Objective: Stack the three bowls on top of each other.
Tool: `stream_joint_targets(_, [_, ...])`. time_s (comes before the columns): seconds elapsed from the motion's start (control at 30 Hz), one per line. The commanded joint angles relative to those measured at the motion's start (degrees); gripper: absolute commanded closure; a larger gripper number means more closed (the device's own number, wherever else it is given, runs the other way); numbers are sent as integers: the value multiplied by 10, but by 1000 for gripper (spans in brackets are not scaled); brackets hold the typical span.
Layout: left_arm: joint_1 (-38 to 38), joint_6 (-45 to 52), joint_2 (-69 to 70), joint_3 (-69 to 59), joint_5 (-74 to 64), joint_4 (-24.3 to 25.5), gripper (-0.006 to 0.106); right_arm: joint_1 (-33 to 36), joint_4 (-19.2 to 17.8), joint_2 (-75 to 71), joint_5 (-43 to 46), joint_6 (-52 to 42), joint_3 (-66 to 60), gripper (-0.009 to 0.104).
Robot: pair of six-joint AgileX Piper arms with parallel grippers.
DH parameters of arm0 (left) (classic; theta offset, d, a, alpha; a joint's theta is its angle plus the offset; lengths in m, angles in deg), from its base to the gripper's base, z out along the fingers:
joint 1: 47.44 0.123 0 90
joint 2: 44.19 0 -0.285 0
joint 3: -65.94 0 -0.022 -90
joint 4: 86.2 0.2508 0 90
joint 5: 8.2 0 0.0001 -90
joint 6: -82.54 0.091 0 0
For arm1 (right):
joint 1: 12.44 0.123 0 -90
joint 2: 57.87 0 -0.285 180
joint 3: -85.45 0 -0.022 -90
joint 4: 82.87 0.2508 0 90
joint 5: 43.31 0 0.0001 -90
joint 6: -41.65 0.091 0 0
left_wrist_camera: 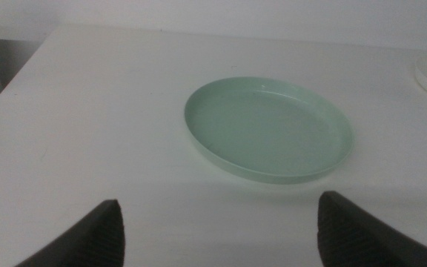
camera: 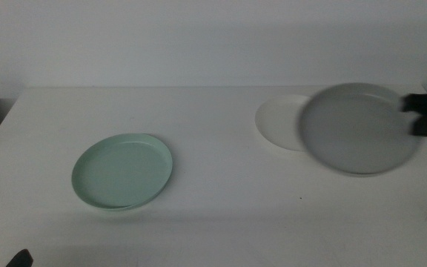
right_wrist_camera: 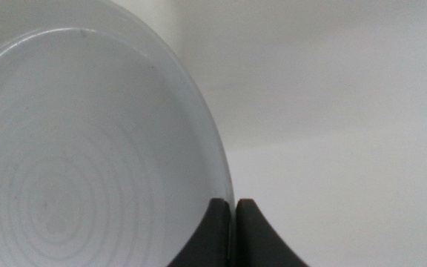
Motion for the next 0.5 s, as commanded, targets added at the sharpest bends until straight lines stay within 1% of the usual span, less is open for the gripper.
stream_joint_targets(0.0, [-1, -6, 8, -3, 45, -7, 19, 61, 5, -28, 22, 35, 12, 95])
stream_joint_targets(0.1, [-1, -6, 8, -3, 45, -7, 19, 138, 5, -16, 46, 72, 12, 95])
stream_joint_targets(0.27, [-1, -6, 8, -3, 45, -7, 19, 232, 7, 37, 93, 107, 22, 95])
stream_joint_targets(0.37, [-1, -6, 8, -3, 45, -7, 19, 263, 8, 83, 94, 109, 46, 95])
stream_joint_targets(0.47, [-1, -6, 8, -3, 45, -7, 19, 274, 9, 131, 94, 109, 74, 95])
